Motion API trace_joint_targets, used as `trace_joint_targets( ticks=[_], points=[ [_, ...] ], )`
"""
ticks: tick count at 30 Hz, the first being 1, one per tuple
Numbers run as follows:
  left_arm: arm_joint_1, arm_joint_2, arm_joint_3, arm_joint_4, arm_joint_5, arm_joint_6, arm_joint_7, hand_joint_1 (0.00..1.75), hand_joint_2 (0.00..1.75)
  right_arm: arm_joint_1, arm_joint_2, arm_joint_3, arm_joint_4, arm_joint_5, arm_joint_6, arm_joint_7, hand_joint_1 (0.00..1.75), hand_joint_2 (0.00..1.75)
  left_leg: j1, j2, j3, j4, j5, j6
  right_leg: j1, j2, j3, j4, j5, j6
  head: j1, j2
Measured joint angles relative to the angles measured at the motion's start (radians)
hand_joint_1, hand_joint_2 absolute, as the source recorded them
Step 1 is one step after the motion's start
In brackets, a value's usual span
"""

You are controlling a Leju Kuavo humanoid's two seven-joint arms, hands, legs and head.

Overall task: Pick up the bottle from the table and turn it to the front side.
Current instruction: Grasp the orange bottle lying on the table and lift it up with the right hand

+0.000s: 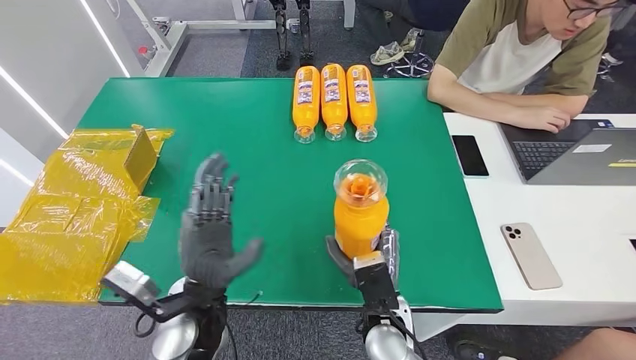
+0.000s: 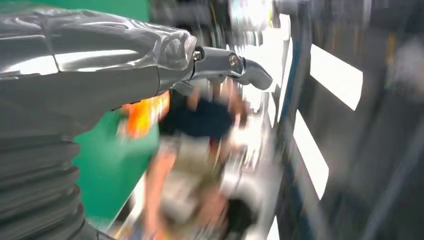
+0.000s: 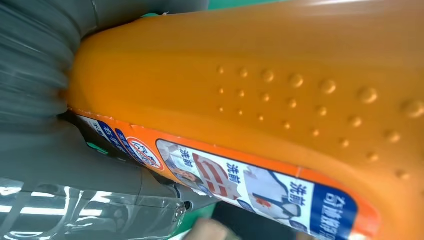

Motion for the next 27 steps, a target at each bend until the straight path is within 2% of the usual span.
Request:
trace_joint_targets(
  ticks=[2,7,14,21,27],
  points=[
    [-0.014,-0.005,-0.022,0.026,-0.045,-0.042,0.004,0.00,1.75,0.026,0.015,-0.006,-0.038,0.053,0.048,0.006,1.75,1.75,0.000,0.001,0.000,0.000,0.000,0.000,0.000,0.001,0.000,0.000,0.000,0.000,0.000,0.000],
    [-0.047,-0.012,-0.030,0.078,-0.071,-0.072,0.002,0.00,1.75,0.057,0.035,-0.015,-0.096,0.117,0.121,0.040,1.75,1.75,0.000,0.002,0.001,0.000,-0.001,0.000,0.000,0.002,0.000,0.000,0.000,0.000,0.000,0.000],
    [-0.061,-0.017,-0.032,0.102,-0.075,-0.079,-0.001,0.00,1.75,0.071,0.044,-0.024,-0.127,0.141,0.142,0.060,1.74,1.75,0.000,0.002,0.001,0.000,-0.001,0.000,0.000,0.002,0.000,0.000,0.000,0.000,0.000,0.000],
    [-0.064,-0.017,-0.036,0.105,-0.109,-0.098,-0.004,0.00,1.75,0.062,0.044,-0.025,-0.115,0.243,0.281,0.193,1.75,1.75,0.000,0.002,0.001,0.000,-0.001,0.000,0.000,0.002,0.000,0.000,0.000,0.000,0.000,0.000],
    [-0.064,-0.017,-0.036,0.105,-0.116,-0.102,-0.002,0.00,1.75,0.038,0.044,-0.024,-0.090,0.298,0.356,0.245,1.75,1.75,0.000,0.002,0.001,0.000,-0.001,0.000,0.000,0.002,0.000,0.000,0.000,0.000,0.000,0.000]
  ],
)
